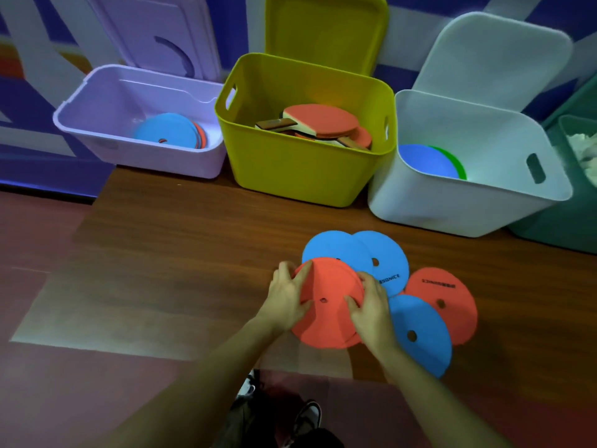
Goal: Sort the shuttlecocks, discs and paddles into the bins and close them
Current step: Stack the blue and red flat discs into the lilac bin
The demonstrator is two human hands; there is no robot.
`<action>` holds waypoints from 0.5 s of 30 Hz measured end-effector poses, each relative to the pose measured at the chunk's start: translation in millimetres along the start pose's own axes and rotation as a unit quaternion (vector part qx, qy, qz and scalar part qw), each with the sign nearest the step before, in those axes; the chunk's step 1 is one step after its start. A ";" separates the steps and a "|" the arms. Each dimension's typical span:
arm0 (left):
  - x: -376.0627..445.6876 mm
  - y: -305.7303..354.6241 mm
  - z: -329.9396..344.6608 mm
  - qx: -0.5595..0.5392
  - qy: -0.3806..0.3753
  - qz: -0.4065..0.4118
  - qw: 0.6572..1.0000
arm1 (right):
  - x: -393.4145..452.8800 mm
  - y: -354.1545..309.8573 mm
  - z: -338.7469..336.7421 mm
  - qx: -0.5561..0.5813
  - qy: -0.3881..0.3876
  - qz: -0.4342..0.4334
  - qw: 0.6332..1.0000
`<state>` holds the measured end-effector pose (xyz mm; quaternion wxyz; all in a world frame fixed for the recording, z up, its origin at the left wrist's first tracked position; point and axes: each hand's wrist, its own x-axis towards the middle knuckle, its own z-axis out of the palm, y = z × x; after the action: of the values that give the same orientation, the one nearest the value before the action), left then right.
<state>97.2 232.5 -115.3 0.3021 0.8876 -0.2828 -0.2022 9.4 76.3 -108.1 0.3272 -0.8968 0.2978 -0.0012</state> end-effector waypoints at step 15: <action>-9.9 29.3 30.4 0.046 -0.003 -0.113 0.993 | -2.6 22.6 -1.9 -0.085 -0.018 0.006 0.996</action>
<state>62.6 206.6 -116.8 0.2356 0.9262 -0.1903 -0.2245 -5.2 62.9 -119.3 0.2551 -0.9193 0.2966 0.0422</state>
